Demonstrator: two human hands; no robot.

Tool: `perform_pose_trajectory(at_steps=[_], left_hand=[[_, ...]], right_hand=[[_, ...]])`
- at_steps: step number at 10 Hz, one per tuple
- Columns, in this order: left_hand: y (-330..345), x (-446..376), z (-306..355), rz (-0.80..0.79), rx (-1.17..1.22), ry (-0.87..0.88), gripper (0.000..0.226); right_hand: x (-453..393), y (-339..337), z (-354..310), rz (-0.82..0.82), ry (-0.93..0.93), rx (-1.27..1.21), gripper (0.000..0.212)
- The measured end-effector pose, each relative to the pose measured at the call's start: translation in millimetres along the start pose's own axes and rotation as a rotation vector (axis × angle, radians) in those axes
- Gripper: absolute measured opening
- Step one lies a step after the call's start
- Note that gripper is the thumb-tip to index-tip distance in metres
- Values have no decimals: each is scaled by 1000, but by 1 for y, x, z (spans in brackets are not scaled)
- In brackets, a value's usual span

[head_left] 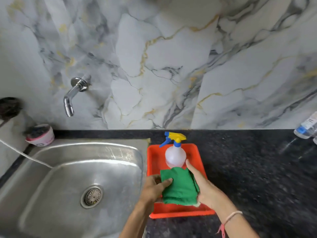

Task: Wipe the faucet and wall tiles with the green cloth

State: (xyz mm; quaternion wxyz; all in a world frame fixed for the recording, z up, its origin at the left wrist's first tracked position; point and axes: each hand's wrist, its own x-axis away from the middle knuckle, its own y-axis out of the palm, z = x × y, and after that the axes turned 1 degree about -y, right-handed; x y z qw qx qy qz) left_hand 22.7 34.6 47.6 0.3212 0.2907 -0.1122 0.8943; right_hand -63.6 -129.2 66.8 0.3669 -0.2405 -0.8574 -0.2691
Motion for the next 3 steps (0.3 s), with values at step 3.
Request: perform_pose_trajectory(at_steps=[3], left_hand=[[37, -25, -40, 155, -497, -23, 49]], right_hand=[[-21, -36, 36, 326, -190, 923, 25]])
